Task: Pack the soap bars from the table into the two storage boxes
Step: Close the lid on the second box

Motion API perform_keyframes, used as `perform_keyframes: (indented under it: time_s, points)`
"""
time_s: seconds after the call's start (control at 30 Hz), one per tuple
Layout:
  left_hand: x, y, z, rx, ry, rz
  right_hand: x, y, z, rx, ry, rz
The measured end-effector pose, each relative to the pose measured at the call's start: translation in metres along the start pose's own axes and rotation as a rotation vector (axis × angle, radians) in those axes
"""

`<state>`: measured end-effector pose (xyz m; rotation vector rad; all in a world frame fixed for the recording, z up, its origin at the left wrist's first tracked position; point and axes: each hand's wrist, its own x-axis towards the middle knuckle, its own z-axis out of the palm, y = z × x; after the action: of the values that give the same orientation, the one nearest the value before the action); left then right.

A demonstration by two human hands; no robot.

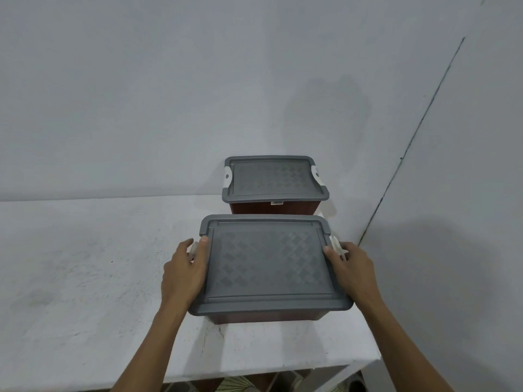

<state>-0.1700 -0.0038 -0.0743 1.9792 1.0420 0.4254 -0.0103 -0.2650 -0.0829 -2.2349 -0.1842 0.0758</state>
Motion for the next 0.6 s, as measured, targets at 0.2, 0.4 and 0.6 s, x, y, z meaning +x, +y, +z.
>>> perform_keyframes:
  time_s: [0.2, 0.4, 0.6]
  points:
    - [-0.008, 0.009, 0.0, 0.124, 0.13, 0.06, -0.001, 0.004, 0.004, -0.063, 0.052, -0.107]
    - [0.007, -0.009, -0.021, -0.539, -0.103, -0.172, 0.002, 0.008, 0.005, 0.132, 0.026, -0.111]
    - [0.02, -0.018, -0.02, -0.708, -0.39, -0.39, 0.009, 0.016, 0.01, 0.303, -0.17, 0.065]
